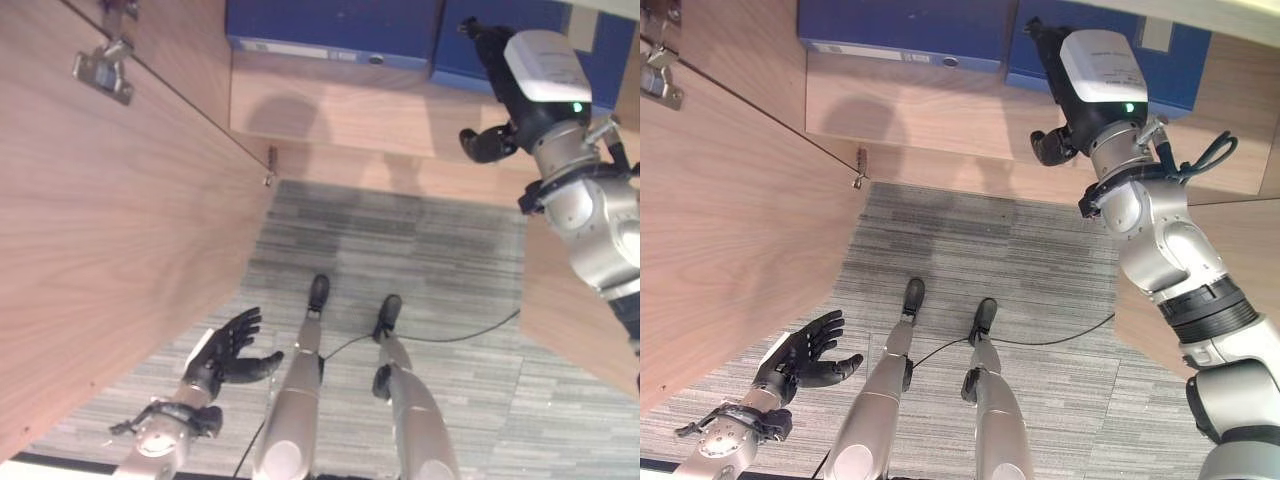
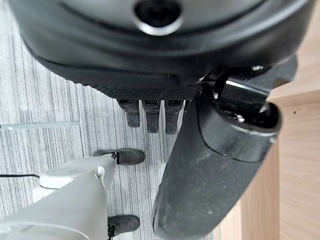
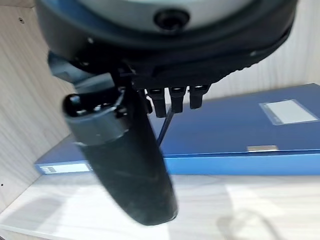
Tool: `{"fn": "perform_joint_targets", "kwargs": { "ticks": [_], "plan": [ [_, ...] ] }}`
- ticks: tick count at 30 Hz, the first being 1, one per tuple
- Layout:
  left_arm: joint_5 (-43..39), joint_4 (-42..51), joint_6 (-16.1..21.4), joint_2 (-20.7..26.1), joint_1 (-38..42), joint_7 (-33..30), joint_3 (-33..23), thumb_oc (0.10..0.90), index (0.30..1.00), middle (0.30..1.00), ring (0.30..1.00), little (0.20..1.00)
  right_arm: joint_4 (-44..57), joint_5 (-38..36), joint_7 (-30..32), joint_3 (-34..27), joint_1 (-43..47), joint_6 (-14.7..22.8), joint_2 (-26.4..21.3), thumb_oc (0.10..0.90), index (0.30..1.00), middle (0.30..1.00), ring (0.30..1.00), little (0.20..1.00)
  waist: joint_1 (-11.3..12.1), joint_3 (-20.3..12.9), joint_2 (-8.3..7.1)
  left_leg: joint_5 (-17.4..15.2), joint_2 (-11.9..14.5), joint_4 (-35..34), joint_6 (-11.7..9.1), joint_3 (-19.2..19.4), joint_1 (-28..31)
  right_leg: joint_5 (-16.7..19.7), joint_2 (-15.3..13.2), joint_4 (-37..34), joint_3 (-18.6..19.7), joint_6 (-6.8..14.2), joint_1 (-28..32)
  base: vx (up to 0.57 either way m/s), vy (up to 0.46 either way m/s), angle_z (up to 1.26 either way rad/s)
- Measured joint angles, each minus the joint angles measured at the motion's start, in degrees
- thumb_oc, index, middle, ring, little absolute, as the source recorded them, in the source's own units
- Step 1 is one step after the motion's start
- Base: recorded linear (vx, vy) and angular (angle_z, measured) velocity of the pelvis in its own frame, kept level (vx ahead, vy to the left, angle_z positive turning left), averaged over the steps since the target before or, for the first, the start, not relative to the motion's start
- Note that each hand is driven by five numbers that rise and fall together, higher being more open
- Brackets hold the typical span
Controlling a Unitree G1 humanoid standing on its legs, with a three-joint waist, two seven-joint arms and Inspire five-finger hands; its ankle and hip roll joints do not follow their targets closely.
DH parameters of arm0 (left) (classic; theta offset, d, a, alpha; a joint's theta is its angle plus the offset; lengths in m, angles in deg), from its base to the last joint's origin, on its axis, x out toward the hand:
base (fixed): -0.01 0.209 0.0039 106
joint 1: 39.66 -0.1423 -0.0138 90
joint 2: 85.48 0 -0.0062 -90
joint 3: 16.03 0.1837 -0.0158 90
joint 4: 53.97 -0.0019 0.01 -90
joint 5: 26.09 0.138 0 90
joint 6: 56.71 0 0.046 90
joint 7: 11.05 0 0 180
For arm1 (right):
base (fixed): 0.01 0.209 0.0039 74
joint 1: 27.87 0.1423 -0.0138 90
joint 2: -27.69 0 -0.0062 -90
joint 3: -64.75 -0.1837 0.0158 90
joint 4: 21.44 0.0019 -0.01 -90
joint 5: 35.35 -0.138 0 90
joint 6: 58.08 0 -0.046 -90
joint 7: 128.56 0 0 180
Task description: Put the empty folder in the office cabinet
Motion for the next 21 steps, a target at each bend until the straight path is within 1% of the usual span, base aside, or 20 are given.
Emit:
{"fn": "perform_joint_targets", "kwargs": {
  "ticks": [5,12,17,21],
  "plan": [
    [0.00,0.03,-0.02,-0.05,0.00,-0.02,-0.50,0.800,0.900,0.900,0.900,0.900,-0.63,0.14,-0.40,0.97,0.34,-0.46,0.23,0.800,0.900,0.900,0.900,0.900,0.03,0.00,0.00,0.05,0.00,0.00,0.04,-0.15,-0.06,0.02,0.02,0.00,-0.54,-0.01,0.02,0.00,0.000,0.00],
    [0.11,0.02,-0.77,-0.07,0.01,0.36,-0.57,0.800,0.900,0.900,0.900,0.900,-1.02,0.75,-4.54,0.98,-3.11,-0.88,0.24,0.800,0.900,0.900,0.900,0.900,-0.37,0.00,-0.01,0.06,0.06,0.00,0.04,-0.21,-0.13,0.01,0.09,-0.04,-0.61,-0.01,0.00,0.00,0.000,0.00],
    [2.06,0.00,-0.89,-0.16,0.01,1.26,-0.66,0.800,0.900,0.900,0.900,0.900,-1.40,0.51,-5.20,0.40,-5.86,-1.48,-0.03,0.800,0.900,0.900,0.900,0.900,-0.62,0.01,-0.02,0.06,0.07,0.00,0.04,-0.11,-0.14,0.03,0.08,-0.08,-0.58,-0.02,-0.04,0.00,0.000,0.00],
    [2.03,-0.01,-0.90,-0.16,0.02,1.26,-0.69,0.800,0.900,0.900,0.900,0.900,-2.53,-0.53,-5.16,0.40,-5.45,-1.45,-2.08,0.800,0.900,0.900,0.900,0.900,-0.51,0.02,-0.03,0.06,0.15,0.00,0.04,-0.11,-0.21,0.15,0.13,-0.30,-0.58,-0.18,-0.06,0.00,0.000,0.00]
  ]
}}
